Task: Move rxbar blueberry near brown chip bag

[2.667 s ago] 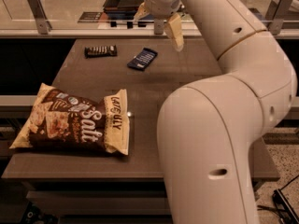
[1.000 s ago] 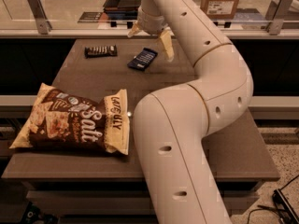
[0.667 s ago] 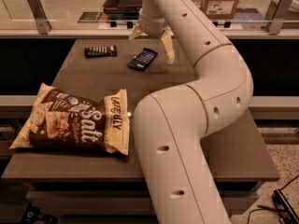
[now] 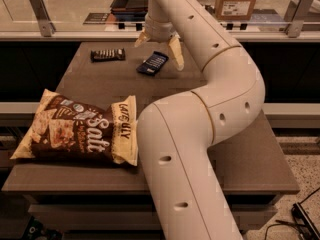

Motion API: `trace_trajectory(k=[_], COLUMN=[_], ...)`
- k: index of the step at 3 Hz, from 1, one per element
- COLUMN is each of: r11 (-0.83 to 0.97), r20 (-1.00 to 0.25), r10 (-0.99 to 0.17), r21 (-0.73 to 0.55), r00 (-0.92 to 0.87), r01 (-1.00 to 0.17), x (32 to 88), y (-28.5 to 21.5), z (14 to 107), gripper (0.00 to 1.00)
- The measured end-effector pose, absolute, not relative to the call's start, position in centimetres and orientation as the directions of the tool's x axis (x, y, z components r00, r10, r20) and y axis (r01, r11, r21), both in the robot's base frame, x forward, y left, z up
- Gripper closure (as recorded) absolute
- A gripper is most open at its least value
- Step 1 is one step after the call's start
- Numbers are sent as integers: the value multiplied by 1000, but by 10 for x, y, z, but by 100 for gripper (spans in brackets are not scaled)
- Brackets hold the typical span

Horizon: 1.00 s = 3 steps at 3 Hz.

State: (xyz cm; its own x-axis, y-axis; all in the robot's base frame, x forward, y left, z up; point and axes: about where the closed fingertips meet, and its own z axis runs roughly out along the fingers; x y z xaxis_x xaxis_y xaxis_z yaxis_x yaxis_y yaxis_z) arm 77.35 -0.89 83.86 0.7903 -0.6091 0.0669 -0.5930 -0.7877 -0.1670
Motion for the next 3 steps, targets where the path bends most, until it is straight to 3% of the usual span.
trace_trajectory(k=[3], r11=[-846], r20=[76], r10=[-530], r21=[-115], r00=[844], r01=[-521], x=[773], y=[-2], z=[827], gripper=[0])
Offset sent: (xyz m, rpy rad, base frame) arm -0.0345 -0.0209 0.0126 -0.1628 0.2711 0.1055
